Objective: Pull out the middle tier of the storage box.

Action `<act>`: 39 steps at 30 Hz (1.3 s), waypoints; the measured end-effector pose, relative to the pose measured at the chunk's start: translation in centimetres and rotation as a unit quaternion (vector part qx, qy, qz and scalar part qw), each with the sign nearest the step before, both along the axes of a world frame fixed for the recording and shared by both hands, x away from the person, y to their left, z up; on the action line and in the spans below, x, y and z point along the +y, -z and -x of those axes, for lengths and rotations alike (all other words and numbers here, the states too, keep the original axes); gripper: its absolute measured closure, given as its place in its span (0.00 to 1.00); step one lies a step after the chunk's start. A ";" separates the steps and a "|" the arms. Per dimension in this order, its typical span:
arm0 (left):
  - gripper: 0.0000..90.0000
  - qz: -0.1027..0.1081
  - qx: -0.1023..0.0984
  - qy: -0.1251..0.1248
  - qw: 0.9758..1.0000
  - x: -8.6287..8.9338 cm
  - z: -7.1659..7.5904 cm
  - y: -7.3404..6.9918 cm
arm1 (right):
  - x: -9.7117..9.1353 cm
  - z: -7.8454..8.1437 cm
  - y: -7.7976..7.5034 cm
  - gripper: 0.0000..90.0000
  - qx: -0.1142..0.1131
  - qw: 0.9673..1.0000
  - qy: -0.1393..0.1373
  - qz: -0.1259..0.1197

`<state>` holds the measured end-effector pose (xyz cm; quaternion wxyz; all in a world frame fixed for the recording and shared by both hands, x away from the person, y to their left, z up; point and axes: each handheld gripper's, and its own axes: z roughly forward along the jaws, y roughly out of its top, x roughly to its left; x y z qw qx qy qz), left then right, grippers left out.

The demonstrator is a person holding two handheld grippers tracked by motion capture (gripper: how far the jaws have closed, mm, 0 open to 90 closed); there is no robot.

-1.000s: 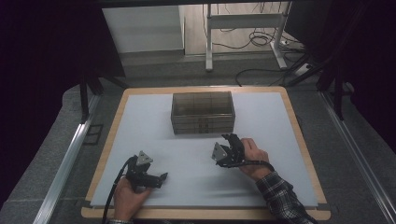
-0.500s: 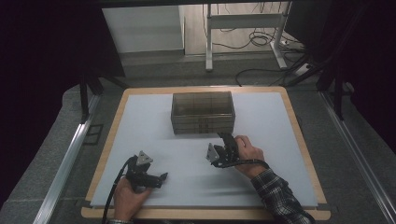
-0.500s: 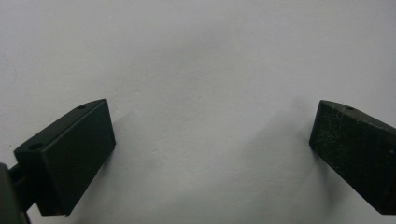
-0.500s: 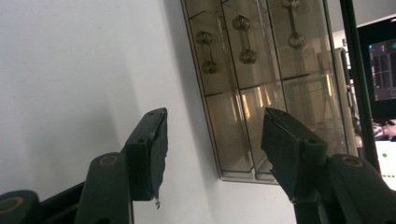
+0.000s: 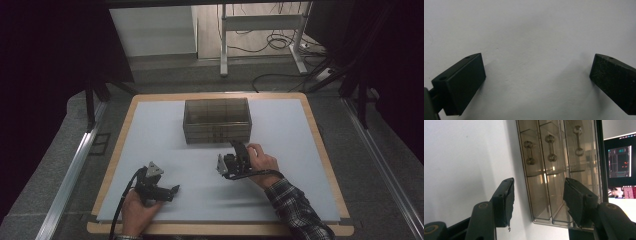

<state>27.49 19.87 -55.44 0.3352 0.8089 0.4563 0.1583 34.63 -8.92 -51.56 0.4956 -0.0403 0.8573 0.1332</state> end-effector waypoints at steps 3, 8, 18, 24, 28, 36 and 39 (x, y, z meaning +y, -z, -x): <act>0.00 0.000 0.000 0.000 1.000 0.0 0.0 0.0 | 0.3 -0.1 0.1 0.49 -0.009 1.000 -0.003 0.006; 0.00 0.000 0.000 0.000 1.000 0.0 0.0 0.0 | 0.8 -0.3 0.3 0.53 -0.016 1.000 -0.006 0.007; 0.00 0.000 0.000 0.000 1.000 0.0 0.0 0.0 | 1.8 -0.6 0.9 0.59 -0.046 0.998 -0.011 0.036; 0.00 0.000 0.000 0.000 1.000 0.0 0.0 0.0 | 2.5 -1.0 1.4 0.64 -0.064 0.997 -0.006 0.047; 0.00 0.000 0.000 0.000 1.000 0.0 0.0 0.0 | 2.8 -1.3 1.5 0.66 -0.074 0.996 -0.003 0.054; 0.00 0.000 0.000 0.000 1.000 0.0 0.0 0.0 | 3.1 -1.9 1.9 0.73 -0.093 0.994 -0.004 0.059; 0.00 0.000 0.000 0.000 1.000 0.0 0.0 0.0 | 3.3 -2.2 2.1 0.75 -0.101 0.993 -0.007 0.058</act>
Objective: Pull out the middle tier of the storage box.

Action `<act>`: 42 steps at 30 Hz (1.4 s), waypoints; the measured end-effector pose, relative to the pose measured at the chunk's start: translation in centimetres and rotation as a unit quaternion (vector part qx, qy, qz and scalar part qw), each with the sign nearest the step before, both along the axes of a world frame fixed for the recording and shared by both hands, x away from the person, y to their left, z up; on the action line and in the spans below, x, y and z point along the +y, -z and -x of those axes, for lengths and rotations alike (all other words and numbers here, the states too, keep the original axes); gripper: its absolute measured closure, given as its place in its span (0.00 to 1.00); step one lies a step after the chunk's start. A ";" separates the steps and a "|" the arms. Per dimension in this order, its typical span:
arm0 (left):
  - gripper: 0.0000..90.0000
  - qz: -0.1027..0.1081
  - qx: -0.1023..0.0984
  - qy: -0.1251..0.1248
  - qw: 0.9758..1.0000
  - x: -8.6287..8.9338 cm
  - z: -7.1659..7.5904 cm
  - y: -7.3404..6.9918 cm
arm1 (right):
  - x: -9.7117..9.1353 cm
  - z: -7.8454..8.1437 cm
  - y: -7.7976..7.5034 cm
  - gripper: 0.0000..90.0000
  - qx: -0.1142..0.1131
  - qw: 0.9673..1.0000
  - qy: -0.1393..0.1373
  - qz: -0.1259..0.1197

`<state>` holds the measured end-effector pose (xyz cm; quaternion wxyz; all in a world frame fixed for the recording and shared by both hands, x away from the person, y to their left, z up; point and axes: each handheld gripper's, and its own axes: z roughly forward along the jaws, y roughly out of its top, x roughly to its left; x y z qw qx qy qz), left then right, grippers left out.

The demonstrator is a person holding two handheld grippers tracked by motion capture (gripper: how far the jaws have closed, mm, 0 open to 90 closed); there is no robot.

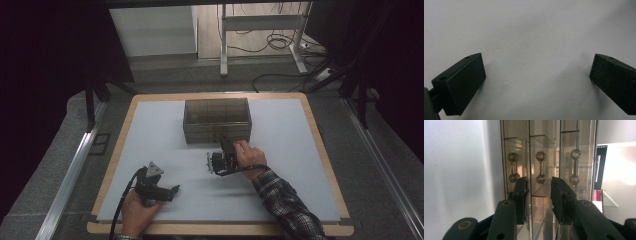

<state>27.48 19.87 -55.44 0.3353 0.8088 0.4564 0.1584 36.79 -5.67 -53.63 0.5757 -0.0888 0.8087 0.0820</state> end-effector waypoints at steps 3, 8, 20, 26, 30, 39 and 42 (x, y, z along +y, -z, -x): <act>0.00 0.000 0.000 0.000 1.000 0.0 0.0 0.0 | 0.1 -0.2 0.0 0.76 -0.004 1.000 0.002 0.004; 0.00 0.000 0.000 0.000 1.000 0.0 0.0 0.0 | 0.3 -0.6 0.2 0.79 -0.011 1.000 0.001 0.005; 0.00 0.000 0.000 0.000 1.000 0.0 0.0 0.0 | 0.7 -1.3 0.7 0.84 -0.024 1.000 0.001 0.017; 0.00 0.000 0.000 0.000 1.000 0.0 0.0 0.0 | 0.7 -1.3 0.7 0.89 -0.023 1.000 0.000 0.014; 0.00 0.000 0.000 0.000 1.000 0.0 0.0 0.0 | 0.7 -1.2 0.6 0.89 -0.017 1.000 -0.003 0.011; 0.00 0.000 0.000 0.000 1.000 0.0 0.0 0.0 | 0.4 -0.3 0.5 0.89 -0.013 1.000 -0.008 0.005; 0.00 0.000 0.000 0.000 1.000 0.0 0.0 0.0 | 0.2 0.0 0.5 0.89 -0.012 1.000 -0.012 0.000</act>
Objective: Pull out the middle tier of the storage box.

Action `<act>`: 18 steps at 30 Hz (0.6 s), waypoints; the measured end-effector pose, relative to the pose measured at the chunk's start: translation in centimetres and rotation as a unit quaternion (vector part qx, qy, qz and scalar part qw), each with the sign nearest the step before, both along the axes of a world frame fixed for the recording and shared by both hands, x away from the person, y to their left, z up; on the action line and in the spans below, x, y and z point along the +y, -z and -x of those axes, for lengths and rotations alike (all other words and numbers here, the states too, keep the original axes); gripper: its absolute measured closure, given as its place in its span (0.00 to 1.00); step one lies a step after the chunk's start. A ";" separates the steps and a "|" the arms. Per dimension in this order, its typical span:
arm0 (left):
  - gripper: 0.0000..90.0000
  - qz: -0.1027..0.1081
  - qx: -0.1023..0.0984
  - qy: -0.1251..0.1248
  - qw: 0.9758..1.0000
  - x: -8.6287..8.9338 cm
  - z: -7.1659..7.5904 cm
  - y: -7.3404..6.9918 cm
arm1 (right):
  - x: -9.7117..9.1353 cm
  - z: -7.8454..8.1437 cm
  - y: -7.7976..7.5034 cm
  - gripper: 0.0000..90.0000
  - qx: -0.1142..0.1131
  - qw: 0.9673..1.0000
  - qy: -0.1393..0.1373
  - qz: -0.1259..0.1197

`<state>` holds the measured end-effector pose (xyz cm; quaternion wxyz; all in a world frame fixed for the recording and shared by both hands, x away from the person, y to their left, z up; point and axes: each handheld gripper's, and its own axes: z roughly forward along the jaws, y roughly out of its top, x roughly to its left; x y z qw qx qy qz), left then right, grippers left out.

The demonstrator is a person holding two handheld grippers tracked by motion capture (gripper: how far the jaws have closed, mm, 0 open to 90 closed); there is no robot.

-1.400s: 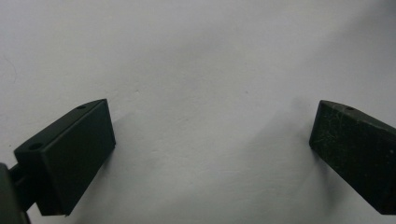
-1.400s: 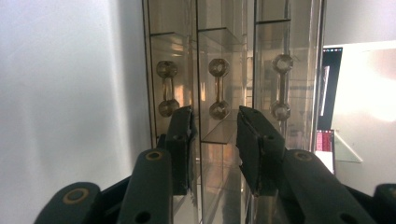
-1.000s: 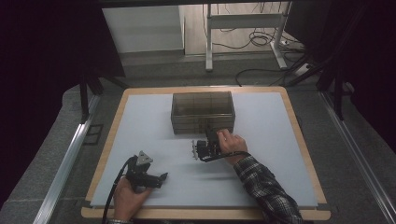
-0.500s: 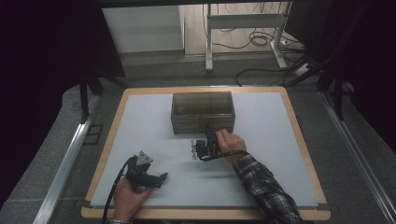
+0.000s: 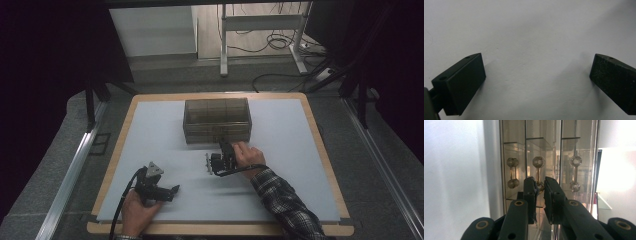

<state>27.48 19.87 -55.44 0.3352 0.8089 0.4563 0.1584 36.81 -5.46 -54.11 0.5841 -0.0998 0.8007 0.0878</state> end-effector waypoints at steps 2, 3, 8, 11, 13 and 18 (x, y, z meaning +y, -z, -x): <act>0.00 0.000 0.000 0.000 1.000 0.0 0.0 0.0 | 0.0 0.2 -0.1 0.89 0.003 1.000 -0.001 0.001; 0.00 0.000 0.000 0.000 1.000 0.0 0.0 0.0 | -0.1 0.3 -0.1 0.89 0.003 1.000 -0.001 0.000; 0.00 0.000 0.000 0.000 1.000 0.0 0.0 0.0 | -0.1 0.7 -0.1 0.89 0.002 1.000 -0.003 0.001; 0.00 0.000 0.000 0.000 1.000 0.0 0.0 0.0 | -0.1 0.8 0.0 0.88 0.002 1.000 -0.005 -0.001; 0.00 0.000 0.000 0.000 1.000 0.0 0.0 0.0 | -0.1 0.8 -0.1 0.87 0.004 1.000 -0.003 -0.001; 0.00 0.000 0.000 0.000 1.000 0.0 0.0 0.0 | -0.3 0.8 -0.4 0.83 0.012 1.000 -0.005 -0.014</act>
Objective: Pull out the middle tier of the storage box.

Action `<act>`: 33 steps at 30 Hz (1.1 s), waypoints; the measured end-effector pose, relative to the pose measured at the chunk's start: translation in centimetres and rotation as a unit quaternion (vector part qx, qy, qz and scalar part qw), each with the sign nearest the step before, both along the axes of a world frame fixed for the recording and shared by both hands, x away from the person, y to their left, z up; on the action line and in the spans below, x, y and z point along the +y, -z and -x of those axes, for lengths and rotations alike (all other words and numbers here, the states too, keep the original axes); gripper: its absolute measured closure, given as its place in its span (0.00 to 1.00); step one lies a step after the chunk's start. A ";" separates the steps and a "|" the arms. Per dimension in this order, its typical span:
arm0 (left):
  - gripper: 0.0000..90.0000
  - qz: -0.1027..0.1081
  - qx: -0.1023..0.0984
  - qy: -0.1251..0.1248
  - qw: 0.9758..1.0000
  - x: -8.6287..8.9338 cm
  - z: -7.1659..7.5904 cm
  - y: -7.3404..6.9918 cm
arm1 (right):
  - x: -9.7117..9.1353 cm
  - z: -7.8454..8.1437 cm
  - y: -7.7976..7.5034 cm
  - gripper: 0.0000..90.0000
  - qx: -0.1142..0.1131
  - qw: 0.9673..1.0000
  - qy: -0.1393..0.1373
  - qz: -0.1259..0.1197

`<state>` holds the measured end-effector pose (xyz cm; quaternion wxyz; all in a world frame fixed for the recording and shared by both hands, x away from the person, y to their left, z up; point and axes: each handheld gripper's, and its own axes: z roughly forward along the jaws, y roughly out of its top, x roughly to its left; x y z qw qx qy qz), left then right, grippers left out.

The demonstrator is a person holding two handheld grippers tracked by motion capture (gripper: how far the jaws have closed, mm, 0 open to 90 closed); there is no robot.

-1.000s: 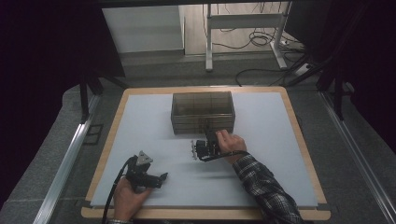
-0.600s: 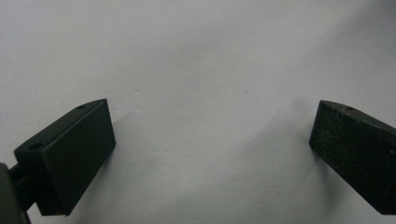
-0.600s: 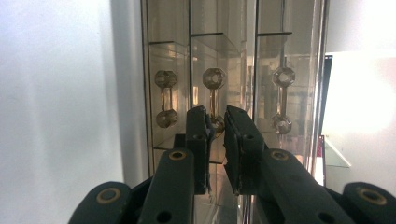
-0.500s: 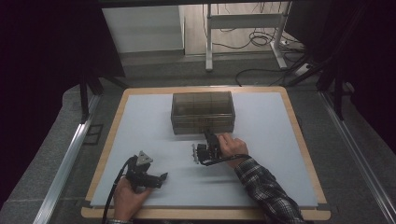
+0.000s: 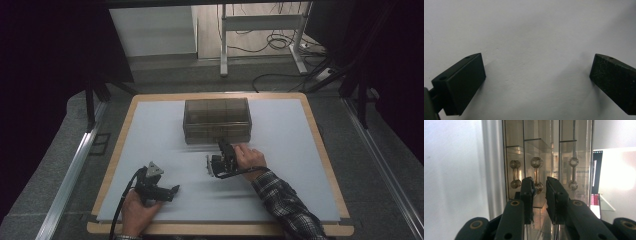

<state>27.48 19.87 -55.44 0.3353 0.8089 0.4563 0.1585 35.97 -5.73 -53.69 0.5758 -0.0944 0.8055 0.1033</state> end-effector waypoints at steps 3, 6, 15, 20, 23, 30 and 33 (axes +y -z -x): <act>0.00 0.000 0.000 0.000 1.000 0.0 0.0 0.0 | -0.1 0.1 -0.2 0.83 0.006 1.000 -0.003 -0.004; 0.00 0.000 0.000 0.000 1.000 0.0 0.0 0.0 | -0.2 0.1 -0.6 0.83 0.024 1.000 -0.006 -0.019; 0.00 0.002 -0.001 -0.002 1.000 0.0 0.0 0.0 | -0.6 -0.4 -2.2 0.83 0.078 0.996 -0.010 -0.051; 0.00 0.002 -0.001 -0.002 1.000 0.0 0.0 0.0 | -0.8 -0.7 -2.8 0.81 0.115 0.991 -0.018 -0.067; 0.00 0.002 -0.001 -0.002 1.000 0.0 0.0 0.0 | -1.0 -0.9 -3.2 0.81 0.131 0.989 -0.014 -0.070; 0.00 -0.001 -0.001 0.001 1.000 0.0 0.0 0.0 | -1.2 -1.3 -3.9 0.80 0.168 0.982 -0.021 -0.088; 0.00 -0.001 0.000 0.001 1.000 0.0 0.0 0.0 | -1.3 -1.4 -4.3 0.79 0.181 0.979 -0.020 -0.093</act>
